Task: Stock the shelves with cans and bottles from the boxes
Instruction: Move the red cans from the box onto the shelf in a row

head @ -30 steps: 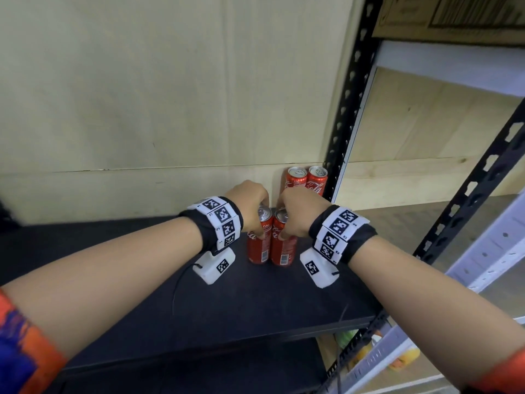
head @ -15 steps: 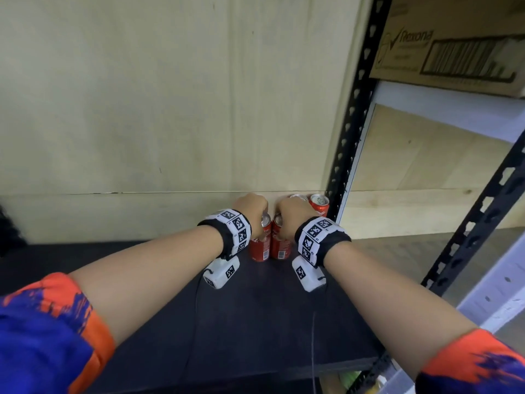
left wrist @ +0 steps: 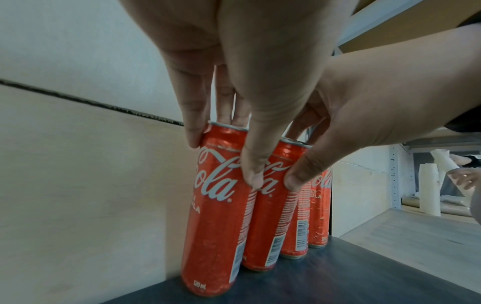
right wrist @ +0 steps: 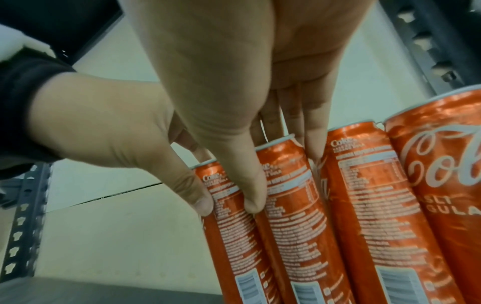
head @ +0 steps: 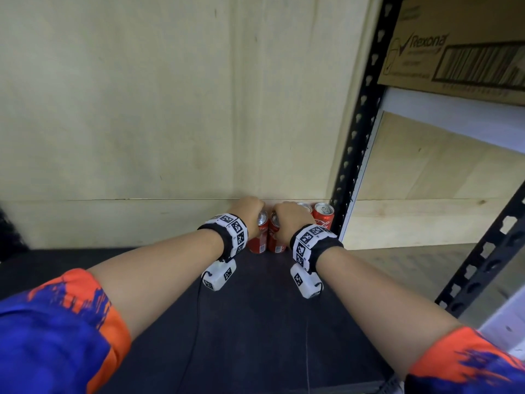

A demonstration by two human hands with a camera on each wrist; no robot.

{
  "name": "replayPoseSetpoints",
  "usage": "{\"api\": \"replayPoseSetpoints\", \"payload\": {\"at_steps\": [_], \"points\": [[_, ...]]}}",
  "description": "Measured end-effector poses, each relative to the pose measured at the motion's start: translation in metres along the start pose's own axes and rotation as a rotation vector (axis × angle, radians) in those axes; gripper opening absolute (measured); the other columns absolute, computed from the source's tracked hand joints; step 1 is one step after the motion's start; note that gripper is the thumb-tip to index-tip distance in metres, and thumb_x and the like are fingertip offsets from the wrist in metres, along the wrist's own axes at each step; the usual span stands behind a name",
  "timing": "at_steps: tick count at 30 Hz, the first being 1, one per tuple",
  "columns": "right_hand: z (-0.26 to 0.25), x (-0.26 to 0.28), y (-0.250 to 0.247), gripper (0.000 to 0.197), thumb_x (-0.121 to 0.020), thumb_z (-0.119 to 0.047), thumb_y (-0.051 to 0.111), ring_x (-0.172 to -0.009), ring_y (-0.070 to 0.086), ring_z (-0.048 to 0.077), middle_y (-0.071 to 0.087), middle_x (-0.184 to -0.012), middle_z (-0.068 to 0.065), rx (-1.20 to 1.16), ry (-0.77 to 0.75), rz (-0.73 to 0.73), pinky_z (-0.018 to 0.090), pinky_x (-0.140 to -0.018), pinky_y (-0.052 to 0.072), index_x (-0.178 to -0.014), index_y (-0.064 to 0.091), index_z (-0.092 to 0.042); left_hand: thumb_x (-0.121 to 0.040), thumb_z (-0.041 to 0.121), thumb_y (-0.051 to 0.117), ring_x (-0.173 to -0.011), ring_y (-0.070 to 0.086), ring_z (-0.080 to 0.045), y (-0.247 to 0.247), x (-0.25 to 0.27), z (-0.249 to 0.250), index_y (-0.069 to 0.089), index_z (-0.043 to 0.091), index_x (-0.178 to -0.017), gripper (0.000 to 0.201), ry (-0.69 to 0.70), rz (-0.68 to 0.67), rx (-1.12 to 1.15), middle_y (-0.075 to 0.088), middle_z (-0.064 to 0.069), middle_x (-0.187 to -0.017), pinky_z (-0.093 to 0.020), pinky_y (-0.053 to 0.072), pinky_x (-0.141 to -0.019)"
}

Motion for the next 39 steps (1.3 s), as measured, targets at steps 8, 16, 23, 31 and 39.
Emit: {"api": "replayPoseSetpoints", "payload": {"at_steps": [8, 16, 23, 31, 39], "points": [[0.001, -0.014, -0.004, 0.028, -0.093, -0.017, 0.061, -0.114, 0.053, 0.033, 0.058, -0.117, 0.012, 0.118, 0.029, 0.051, 0.039, -0.092, 0.044, -0.121, 0.063, -0.014, -0.079, 0.013, 0.079, -0.102, 0.057, -0.028, 0.004, -0.011, -0.004, 0.059, 0.011, -0.124, 0.049, 0.037, 0.017, -0.057, 0.052, -0.011, -0.121, -0.036, 0.049, -0.087], [0.003, -0.015, 0.003, 0.024, -0.095, -0.015, 0.052, -0.112, 0.055, 0.032, 0.06, -0.116, 0.013, 0.086, 0.044, 0.107, 0.037, -0.083, 0.041, -0.117, 0.063, -0.015, -0.092, 0.017, 0.063, -0.112, 0.058, -0.031, 0.008, -0.015, -0.002, 0.056, 0.013, -0.128, 0.037, 0.034, 0.037, -0.219, 0.052, -0.012, -0.131, -0.035, 0.046, -0.082], [-0.003, -0.009, 0.008, 0.036, -0.09, -0.008, 0.061, -0.119, 0.058, 0.03, 0.061, -0.126, 0.01, 0.042, -0.018, 0.112, 0.037, -0.097, 0.044, -0.125, 0.057, -0.009, -0.081, 0.018, 0.073, -0.102, 0.057, -0.028, 0.009, -0.005, -0.003, 0.058, 0.014, -0.114, 0.036, 0.011, 0.042, -0.187, 0.055, -0.005, -0.112, -0.034, 0.044, -0.074], [-0.005, -0.008, 0.023, 0.074, -0.085, -0.01, 0.066, -0.142, 0.037, 0.031, 0.04, -0.153, 0.015, 0.145, -0.033, 0.074, 0.039, -0.122, 0.023, -0.15, 0.032, -0.001, -0.094, 0.016, 0.059, -0.123, 0.05, -0.03, 0.009, -0.004, -0.001, 0.054, 0.016, -0.136, 0.042, 0.033, 0.06, -0.263, 0.05, -0.009, -0.137, -0.04, 0.046, -0.095], [0.0, -0.004, 0.022, 0.069, -0.089, -0.022, 0.056, -0.146, 0.033, 0.03, 0.039, -0.156, 0.011, 0.031, -0.005, 0.052, 0.049, -0.122, 0.019, -0.152, 0.034, -0.007, -0.098, 0.025, 0.054, -0.13, 0.044, -0.028, 0.013, 0.006, -0.005, 0.052, 0.021, -0.141, 0.044, 0.035, 0.08, -0.208, 0.05, -0.002, -0.137, -0.038, 0.034, -0.105]]}}
Point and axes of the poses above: each hand's wrist, its own x-axis away from the middle knuckle, its own y-axis out of the palm, z = x × y, the point moved 9 cm from there along -x, towards the middle knuckle
